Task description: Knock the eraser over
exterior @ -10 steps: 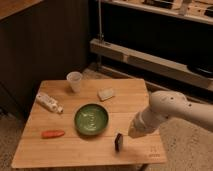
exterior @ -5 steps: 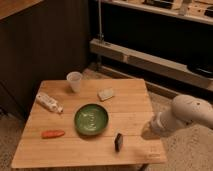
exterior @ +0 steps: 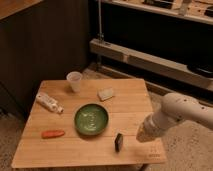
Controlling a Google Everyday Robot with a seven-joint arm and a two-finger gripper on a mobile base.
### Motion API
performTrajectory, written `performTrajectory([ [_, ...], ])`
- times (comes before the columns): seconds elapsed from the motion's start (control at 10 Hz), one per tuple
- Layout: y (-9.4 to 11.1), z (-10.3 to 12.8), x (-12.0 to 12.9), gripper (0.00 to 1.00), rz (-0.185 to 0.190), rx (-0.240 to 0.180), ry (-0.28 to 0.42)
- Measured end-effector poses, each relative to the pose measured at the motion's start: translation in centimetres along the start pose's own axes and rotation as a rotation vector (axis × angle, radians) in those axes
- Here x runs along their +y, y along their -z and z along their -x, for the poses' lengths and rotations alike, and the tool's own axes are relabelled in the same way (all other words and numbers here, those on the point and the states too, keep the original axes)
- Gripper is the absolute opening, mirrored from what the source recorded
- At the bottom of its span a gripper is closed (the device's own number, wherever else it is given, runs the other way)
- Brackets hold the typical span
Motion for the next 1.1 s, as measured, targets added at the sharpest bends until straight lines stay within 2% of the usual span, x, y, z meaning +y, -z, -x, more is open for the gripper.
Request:
performTrajectory([
  [0.3, 0.0, -3.5, -0.4, 0.06, 0.020, 0.027, -0.025],
  [0.5, 0.2, -3.8, -0.4, 0.06, 0.030, 0.035, -0.033],
  [0.8, -0.1, -3.9, -0.2, 0.06, 0.024, 0.043, -0.021],
  [1.1, -1.1, -4.1, 1.6, 0.06, 0.018, 0.059, -0.007],
])
